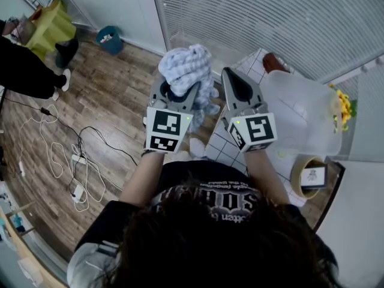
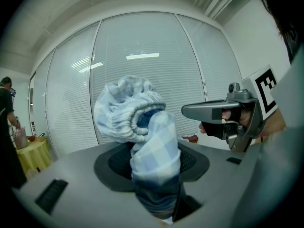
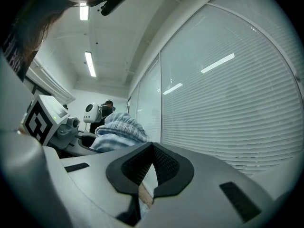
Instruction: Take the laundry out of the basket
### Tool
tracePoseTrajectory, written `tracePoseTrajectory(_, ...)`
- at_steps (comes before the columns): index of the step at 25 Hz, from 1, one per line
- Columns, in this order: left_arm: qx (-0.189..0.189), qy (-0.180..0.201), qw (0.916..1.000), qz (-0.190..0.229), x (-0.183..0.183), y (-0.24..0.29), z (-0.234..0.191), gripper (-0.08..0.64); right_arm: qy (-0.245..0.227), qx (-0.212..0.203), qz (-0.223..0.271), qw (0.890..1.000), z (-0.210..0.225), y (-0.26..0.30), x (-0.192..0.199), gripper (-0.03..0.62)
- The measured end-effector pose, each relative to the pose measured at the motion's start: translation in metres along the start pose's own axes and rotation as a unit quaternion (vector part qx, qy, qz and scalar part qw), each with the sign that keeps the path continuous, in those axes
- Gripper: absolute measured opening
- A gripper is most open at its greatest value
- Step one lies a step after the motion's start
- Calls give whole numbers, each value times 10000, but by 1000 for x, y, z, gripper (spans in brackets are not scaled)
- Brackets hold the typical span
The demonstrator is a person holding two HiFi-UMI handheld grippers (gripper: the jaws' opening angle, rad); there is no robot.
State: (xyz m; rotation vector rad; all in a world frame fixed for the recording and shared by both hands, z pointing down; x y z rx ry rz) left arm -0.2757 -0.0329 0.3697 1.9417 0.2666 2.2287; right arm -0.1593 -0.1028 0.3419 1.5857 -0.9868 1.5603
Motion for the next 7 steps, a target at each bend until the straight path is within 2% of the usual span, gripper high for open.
tracePoseTrajectory(7, 35, -1, 10000, -58, 2, 3, 0, 204, 19, 26, 21, 10000, 4, 1, 0, 26)
Point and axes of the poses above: the fingertips, and each gripper's own axes: y forward along the fingers, z to its right, x out of its underside, the point moved 5 cm from there along -y, backward along the fingers, and after that the axes turned 1 degree about x, right-handed, at the moved point
